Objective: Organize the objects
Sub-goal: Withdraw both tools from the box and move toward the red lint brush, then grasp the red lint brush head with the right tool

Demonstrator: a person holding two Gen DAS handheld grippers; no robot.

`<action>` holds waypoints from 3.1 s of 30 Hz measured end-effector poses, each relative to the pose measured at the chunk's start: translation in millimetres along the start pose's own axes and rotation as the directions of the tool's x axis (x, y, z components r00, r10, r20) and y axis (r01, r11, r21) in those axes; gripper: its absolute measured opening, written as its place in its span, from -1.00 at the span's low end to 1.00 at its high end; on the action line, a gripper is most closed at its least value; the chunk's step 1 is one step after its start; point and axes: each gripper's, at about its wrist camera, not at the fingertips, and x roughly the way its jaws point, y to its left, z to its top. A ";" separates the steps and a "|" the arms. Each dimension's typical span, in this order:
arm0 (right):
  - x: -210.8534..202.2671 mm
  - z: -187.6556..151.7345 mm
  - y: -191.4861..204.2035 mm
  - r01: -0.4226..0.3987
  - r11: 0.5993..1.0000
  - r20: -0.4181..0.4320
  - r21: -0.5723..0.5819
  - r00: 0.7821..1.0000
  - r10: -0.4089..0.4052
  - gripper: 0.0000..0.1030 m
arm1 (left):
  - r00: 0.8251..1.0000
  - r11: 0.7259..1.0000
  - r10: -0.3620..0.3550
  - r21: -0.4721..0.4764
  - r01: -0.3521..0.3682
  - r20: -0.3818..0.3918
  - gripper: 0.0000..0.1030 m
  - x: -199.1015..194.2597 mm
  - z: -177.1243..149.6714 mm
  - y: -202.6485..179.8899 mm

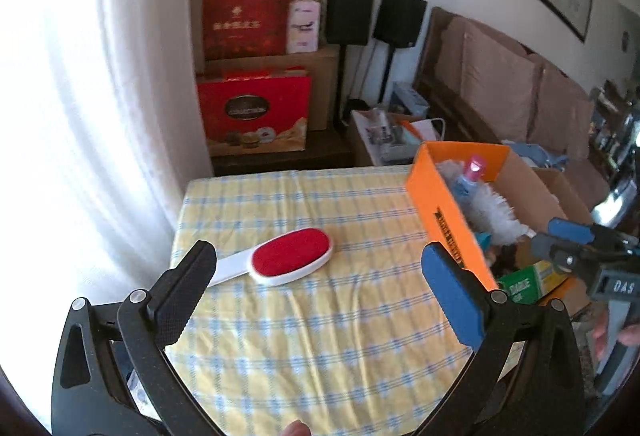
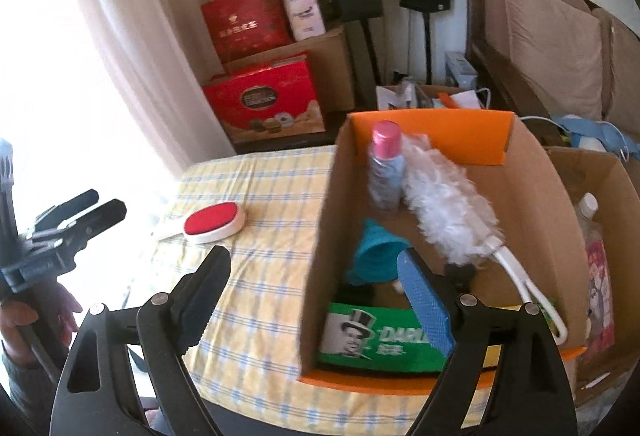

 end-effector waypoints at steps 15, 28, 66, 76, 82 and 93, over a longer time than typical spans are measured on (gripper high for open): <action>27.0 17.3 55.5 -0.011 0.998 -0.021 -0.065 1.000 0.009 0.81 | 0.997 0.997 0.071 -0.037 -0.070 0.017 0.99 -30.6 -25.9 43.5; 51.3 23.2 95.3 0.029 0.991 -0.010 -0.127 0.999 -0.030 0.97 | 0.998 0.990 0.067 -0.122 -0.066 0.008 0.99 -32.2 -32.0 75.7; 210.6 32.4 94.0 -0.093 0.995 -0.160 -0.023 0.983 0.088 0.97 | 0.981 0.926 -0.074 -0.377 0.002 -0.177 0.98 111.2 -55.5 159.1; 240.7 23.6 82.0 -0.164 0.982 -0.228 0.091 0.957 0.181 0.70 | 0.975 0.918 -0.099 -0.397 0.011 -0.200 0.72 136.2 -55.4 155.0; 247.9 20.8 86.4 -0.170 0.981 -0.242 0.093 0.952 0.188 0.59 | 0.972 0.920 -0.097 -0.393 0.005 -0.214 0.61 145.1 -57.7 148.6; 242.9 12.6 93.4 -0.161 0.981 -0.270 0.106 0.945 0.184 0.37 | 0.976 0.924 -0.106 -0.380 0.027 -0.189 0.58 133.2 -56.9 140.5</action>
